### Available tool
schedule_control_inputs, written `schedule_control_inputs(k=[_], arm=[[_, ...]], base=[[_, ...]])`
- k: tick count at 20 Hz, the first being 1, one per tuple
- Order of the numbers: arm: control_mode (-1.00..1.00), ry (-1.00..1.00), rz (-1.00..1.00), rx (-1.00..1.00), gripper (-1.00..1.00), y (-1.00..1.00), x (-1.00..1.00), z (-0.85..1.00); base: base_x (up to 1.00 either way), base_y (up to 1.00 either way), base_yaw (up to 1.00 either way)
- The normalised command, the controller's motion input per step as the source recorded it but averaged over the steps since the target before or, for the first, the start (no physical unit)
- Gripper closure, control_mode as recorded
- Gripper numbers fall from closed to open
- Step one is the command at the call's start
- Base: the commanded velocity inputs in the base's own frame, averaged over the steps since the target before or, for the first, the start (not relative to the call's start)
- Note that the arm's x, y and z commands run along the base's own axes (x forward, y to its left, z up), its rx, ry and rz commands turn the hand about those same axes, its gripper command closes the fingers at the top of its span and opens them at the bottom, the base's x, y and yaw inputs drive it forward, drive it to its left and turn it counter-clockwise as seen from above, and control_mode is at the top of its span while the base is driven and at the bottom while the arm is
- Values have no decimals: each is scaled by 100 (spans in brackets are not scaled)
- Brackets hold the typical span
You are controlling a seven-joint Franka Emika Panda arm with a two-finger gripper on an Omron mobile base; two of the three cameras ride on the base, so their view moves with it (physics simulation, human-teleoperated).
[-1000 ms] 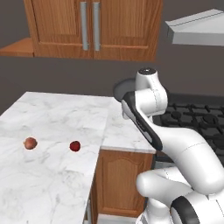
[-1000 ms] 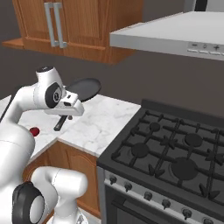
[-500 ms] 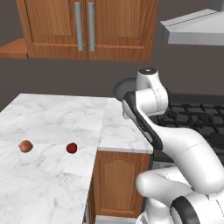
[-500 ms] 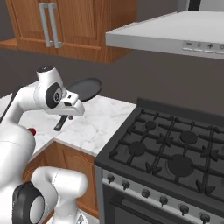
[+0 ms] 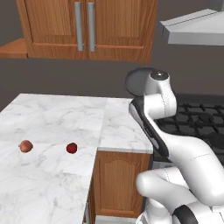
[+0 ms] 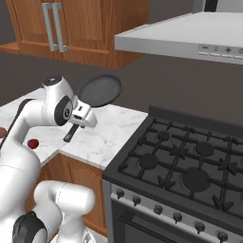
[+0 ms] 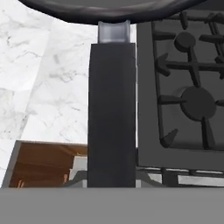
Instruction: Place the pan on the rear left burner on the stove. Then place the tomato and the onion in the pan and turn on the rear left burner.
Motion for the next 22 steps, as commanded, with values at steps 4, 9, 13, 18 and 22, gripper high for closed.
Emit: schedule_control_inputs(k=[4,9,13,18,22], arm=[[-100,-12,-22,5,100,-31,26,0],[-100,0,-25,2,100,-44,46,0],[-100,7,-14,0,100,-48,56,0],[-100,1,-5,0,100,-39,34,0],[-100,2,0,0,100,-47,0,-3]], base=[[0,0,0],[0,0,0],[0,0,0],[0,0,0],[0,0,0]])
